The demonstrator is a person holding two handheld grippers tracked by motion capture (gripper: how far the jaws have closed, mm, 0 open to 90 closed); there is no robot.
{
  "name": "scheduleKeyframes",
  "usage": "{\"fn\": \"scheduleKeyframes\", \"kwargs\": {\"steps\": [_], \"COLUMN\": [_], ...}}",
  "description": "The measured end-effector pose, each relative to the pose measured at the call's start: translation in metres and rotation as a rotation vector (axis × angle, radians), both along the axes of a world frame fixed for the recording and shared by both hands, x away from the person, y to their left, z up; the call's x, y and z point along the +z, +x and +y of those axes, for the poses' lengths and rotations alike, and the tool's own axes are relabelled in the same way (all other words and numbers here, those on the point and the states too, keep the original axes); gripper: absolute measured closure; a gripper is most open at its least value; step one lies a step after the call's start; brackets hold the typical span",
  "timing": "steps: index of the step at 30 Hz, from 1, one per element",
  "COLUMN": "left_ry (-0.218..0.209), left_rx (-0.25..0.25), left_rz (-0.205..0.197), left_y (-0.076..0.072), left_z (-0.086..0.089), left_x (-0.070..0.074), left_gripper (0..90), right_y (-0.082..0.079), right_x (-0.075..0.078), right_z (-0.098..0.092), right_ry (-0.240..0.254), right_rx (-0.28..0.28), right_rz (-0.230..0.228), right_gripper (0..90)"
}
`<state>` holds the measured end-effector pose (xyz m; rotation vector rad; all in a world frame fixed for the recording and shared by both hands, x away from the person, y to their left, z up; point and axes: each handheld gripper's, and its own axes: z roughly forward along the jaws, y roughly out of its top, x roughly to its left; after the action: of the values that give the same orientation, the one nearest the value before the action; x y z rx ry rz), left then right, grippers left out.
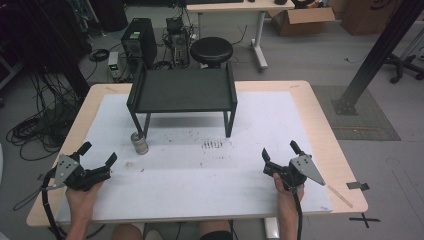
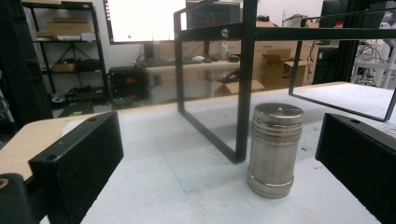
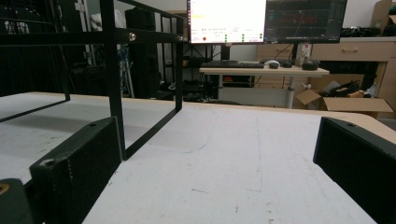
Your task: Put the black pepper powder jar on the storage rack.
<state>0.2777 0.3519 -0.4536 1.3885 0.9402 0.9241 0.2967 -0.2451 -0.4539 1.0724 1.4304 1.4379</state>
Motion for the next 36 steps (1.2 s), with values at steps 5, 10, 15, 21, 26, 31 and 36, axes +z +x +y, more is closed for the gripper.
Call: {"fn": "scheduleKeyframes", "kwargs": {"steps": [5, 10, 15, 21, 26, 31, 36], "left_ry": [0.0, -0.005, -0.006, -0.006, -0.002, 0.001, -0.002], "left_rx": [0.0, 0.002, 0.002, 0.005, -0.005, -0.024, -0.076], "left_rz": [-0.003, -0.003, -0.003, 0.004, 0.019, 0.036, 0.06], "left_y": [0.0, 0.0, 0.0, 0.001, 0.002, 0.002, 0.005], "left_z": [0.0, 0.0, 0.0, 0.0, 0.0, -0.002, -0.002], "left_x": [0.0, 0.0, 0.0, 0.0, 0.001, 0.002, 0.01], "left_gripper": [0.4, 0.3, 0.2, 0.7, 1.8, 1.7, 3.9], "right_y": [0.0, 0.0, -0.001, -0.001, -0.001, 0.0, 0.0], "right_x": [0.0, 0.0, 0.0, 0.0, 0.0, 0.0, 0.0], "right_z": [0.001, 0.0, 0.001, 0.001, 0.001, 0.001, 0.001], "right_ry": [-0.005, -0.005, -0.009, -0.011, -0.011, -0.013, -0.013], "right_rx": [0.0, 0.0, 0.002, 0.002, 0.002, 0.004, 0.005], "right_rz": [0.0, -0.002, -0.007, -0.007, -0.007, -0.006, -0.005], "right_gripper": [0.8, 0.5, 0.3, 0.6, 0.6, 0.8, 0.8]}}
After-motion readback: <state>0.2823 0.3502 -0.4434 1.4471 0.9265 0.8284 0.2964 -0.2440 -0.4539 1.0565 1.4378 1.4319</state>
